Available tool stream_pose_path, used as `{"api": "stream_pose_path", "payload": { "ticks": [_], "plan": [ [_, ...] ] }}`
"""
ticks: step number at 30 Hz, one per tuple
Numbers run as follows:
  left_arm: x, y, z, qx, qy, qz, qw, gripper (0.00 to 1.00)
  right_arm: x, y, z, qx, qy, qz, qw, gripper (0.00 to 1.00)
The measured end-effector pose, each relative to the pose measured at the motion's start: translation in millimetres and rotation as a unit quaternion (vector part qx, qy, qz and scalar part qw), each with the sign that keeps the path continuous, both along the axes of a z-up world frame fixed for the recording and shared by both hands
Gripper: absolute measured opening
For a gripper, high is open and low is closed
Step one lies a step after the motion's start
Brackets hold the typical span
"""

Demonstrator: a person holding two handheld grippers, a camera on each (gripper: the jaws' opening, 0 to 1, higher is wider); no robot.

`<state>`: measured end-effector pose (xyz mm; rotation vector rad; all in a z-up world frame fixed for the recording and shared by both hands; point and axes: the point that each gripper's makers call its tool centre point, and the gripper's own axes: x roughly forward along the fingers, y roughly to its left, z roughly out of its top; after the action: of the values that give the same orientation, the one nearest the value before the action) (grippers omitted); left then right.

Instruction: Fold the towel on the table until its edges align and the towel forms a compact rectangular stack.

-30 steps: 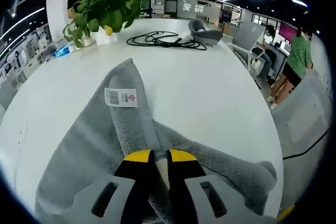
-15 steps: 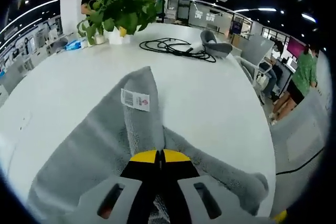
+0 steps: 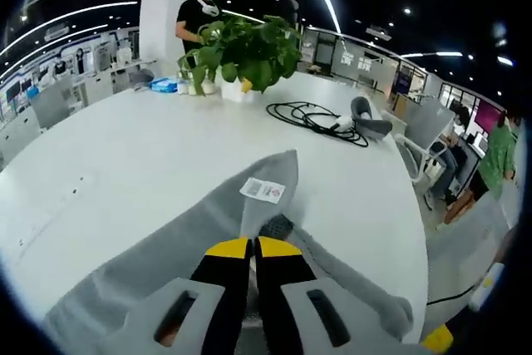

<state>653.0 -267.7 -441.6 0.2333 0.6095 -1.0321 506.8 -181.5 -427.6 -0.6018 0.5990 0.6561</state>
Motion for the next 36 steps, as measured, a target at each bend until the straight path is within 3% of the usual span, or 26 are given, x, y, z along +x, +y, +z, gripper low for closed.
{"api": "stream_pose_path", "payload": {
  "ticks": [16, 25, 36],
  "plan": [
    [12.0, 81, 37.1, -0.035, -0.022, 0.081, 0.9959, 0.01, 4, 55, 28.6, 0.006, -0.034, 0.056, 0.9979, 0.01],
    [15.7, 135, 48.1, -0.044, -0.041, 0.127, 0.9901, 0.01, 1, 92, 35.8, 0.008, -0.041, 0.092, 0.9949, 0.01],
    [13.9, 199, 50.7, -0.044, -0.043, 0.174, 0.9829, 0.01, -3, 133, 42.5, 0.012, -0.046, 0.129, 0.9906, 0.01]
  ]
}}
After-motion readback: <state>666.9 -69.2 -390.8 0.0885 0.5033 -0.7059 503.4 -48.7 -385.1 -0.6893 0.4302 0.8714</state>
